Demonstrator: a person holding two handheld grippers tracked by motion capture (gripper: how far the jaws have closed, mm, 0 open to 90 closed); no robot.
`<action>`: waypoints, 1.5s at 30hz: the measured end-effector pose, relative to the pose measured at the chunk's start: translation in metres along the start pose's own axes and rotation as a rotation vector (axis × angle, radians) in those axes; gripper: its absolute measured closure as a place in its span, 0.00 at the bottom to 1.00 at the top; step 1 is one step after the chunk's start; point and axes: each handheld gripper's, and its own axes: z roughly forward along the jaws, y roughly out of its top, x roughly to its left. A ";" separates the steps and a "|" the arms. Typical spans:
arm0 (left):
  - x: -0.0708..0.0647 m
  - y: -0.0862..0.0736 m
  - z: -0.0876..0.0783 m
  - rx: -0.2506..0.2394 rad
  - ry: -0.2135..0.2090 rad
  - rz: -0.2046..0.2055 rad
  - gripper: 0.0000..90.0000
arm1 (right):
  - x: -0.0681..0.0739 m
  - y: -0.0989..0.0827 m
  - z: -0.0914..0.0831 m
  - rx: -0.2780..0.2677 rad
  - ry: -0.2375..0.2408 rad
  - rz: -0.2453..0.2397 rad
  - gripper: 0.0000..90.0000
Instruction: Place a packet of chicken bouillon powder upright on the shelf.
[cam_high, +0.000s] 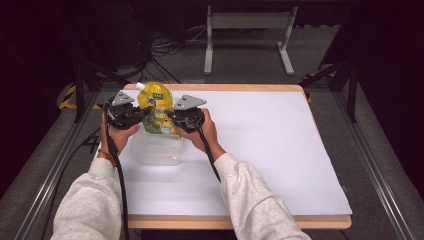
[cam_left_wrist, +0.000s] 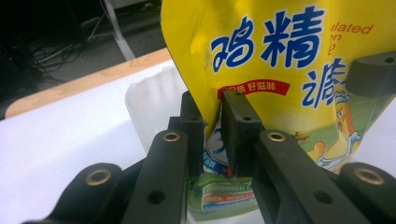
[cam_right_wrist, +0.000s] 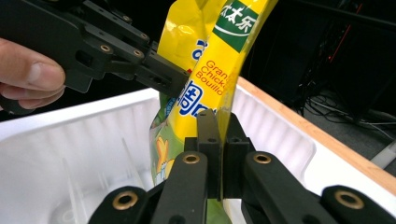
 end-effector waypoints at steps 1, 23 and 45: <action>0.000 -0.001 0.001 0.006 0.001 0.004 0.88 | 0.000 -0.001 0.001 0.003 0.001 -0.001 0.99; -0.004 -0.016 0.000 0.040 -0.020 0.008 0.88 | 0.008 -0.019 0.008 0.063 0.035 0.008 0.94; -0.005 -0.016 -0.002 0.043 0.000 -0.001 0.85 | 0.011 -0.027 0.006 0.083 0.015 -0.006 0.85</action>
